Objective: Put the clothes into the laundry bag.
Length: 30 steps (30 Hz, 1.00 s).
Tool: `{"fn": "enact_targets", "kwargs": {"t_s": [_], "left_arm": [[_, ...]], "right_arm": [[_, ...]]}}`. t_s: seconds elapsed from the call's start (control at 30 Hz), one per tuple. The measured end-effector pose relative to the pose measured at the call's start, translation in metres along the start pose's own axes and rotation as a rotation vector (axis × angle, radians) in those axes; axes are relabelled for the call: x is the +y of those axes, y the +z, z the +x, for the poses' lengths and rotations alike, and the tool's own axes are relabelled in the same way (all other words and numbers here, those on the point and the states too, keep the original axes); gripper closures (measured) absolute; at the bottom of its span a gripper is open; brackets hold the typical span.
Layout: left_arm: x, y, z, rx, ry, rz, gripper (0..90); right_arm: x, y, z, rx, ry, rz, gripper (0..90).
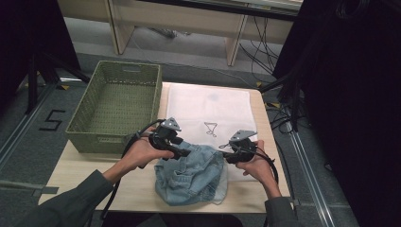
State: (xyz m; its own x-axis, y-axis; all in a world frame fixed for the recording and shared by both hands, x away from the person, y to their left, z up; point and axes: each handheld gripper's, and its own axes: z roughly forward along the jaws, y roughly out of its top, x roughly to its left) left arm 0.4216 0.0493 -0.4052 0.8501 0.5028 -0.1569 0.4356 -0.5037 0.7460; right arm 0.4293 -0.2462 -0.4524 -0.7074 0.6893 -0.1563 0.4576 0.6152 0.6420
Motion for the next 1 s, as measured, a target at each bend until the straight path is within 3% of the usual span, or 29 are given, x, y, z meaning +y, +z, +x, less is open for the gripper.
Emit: {"fn": "enact_targets", "kwargs": {"t_s": [0.1,0.17,0.2,0.3,0.37,0.4,0.5,0.53,0.6,0.67,0.7,0.77,0.83,0.87,1.0], "left_arm": [[0.000,0.002,-0.001,-0.009,0.008,0.014,42.7],[0.000,0.004,-0.003,-0.022,0.013,0.017,43.0],[0.000,0.004,-0.003,-0.022,0.014,0.017,42.8],[0.002,0.002,-0.003,-0.028,0.011,0.003,42.1],[0.004,-0.002,-0.001,-0.021,0.012,-0.011,41.6],[0.006,-0.005,0.002,-0.016,0.009,-0.024,41.3],[0.010,-0.011,0.008,0.009,-0.012,-0.066,40.9],[0.011,-0.013,0.010,0.020,-0.018,-0.073,41.0],[0.014,-0.012,0.015,0.041,-0.015,-0.083,41.1],[0.016,-0.008,0.021,0.059,-0.023,-0.091,41.2],[0.017,-0.005,0.023,0.062,-0.022,-0.091,41.2],[0.018,0.002,0.027,0.073,-0.022,-0.089,41.0],[0.020,0.013,0.032,0.073,-0.024,-0.083,40.7],[0.020,0.017,0.035,0.073,-0.008,-0.063,40.5],[0.021,0.036,0.037,0.061,-0.016,-0.056,39.5]], "right_arm": [[0.000,0.009,0.004,-0.006,-0.041,0.028,44.5],[0.000,0.015,0.006,-0.033,-0.057,0.047,49.5],[0.001,0.018,0.006,-0.037,-0.053,0.054,54.3],[0.006,0.024,-0.001,-0.047,-0.081,0.048,80.8],[0.013,0.026,-0.003,-0.071,-0.115,0.019,85.8],[0.016,0.025,-0.001,-0.076,-0.078,0.013,86.5],[0.028,0.017,0.000,-0.094,-0.065,-0.039,86.9],[0.033,0.015,-0.001,-0.088,-0.080,-0.065,86.9],[0.041,0.009,0.002,-0.076,-0.023,-0.096,86.9],[0.052,0.006,0.004,-0.075,-0.042,-0.145,86.9],[0.055,0.004,0.007,-0.067,-0.024,-0.140,86.9],[0.062,0.003,0.008,-0.071,-0.039,-0.169,86.9],[0.069,-0.001,0.011,-0.063,-0.017,-0.173,86.9],[0.072,-0.002,0.011,-0.059,-0.023,-0.187,86.9],[0.079,-0.004,0.011,-0.074,-0.012,-0.224,86.9]]}}
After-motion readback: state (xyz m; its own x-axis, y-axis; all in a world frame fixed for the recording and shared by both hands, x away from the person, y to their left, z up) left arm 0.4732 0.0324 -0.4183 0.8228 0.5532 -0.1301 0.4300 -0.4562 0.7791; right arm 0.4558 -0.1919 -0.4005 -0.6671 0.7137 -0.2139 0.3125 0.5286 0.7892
